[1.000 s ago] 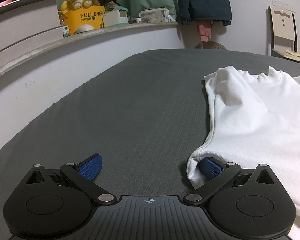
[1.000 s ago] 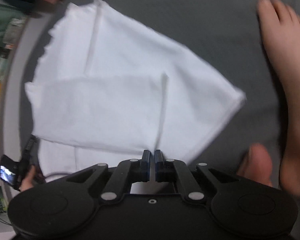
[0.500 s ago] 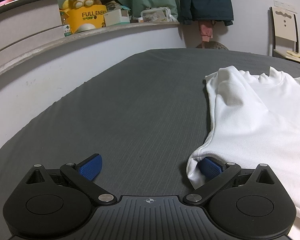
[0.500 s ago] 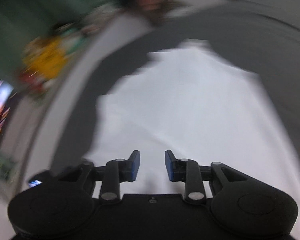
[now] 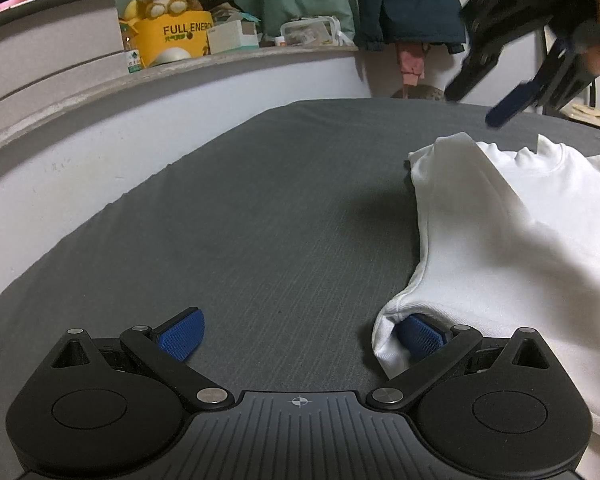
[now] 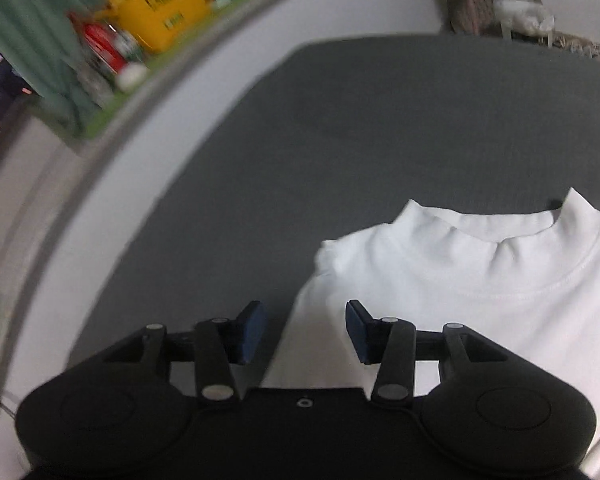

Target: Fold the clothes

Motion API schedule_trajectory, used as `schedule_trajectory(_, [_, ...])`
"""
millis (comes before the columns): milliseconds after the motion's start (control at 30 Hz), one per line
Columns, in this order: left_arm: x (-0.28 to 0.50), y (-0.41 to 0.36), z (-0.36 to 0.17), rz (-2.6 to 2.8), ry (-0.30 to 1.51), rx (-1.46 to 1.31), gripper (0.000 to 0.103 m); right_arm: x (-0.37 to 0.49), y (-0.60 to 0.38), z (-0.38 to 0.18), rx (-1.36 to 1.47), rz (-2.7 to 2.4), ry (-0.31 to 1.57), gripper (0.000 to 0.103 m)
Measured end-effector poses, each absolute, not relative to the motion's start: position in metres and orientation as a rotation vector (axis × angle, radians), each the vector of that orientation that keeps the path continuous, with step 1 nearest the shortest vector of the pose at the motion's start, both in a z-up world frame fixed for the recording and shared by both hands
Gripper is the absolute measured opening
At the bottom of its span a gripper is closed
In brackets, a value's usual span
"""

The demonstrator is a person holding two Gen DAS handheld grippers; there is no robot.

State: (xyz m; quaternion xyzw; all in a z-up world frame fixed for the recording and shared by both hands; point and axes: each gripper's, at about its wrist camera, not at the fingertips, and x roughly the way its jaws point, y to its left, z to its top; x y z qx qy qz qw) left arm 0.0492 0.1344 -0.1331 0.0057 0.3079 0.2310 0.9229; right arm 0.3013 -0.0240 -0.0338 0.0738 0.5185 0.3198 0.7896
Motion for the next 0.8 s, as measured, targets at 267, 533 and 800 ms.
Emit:
schedule_trajectory(267, [0.048,0.141,-0.134,0.457,0.633,-0.029,0.103,0.328,0.002,-0.054,0.113,0.779,1.252,0.045])
schedule_trajectory(533, [0.045,0.143,-0.137,0.444,0.630,-0.059,0.103,0.332,0.008,-0.064,0.113,0.816,1.289,0.044])
schedule_trajectory(800, [0.043,0.142,-0.138,0.440,0.629,-0.062,0.103,0.337,0.017,-0.070,0.094,0.859,1.307,0.014])
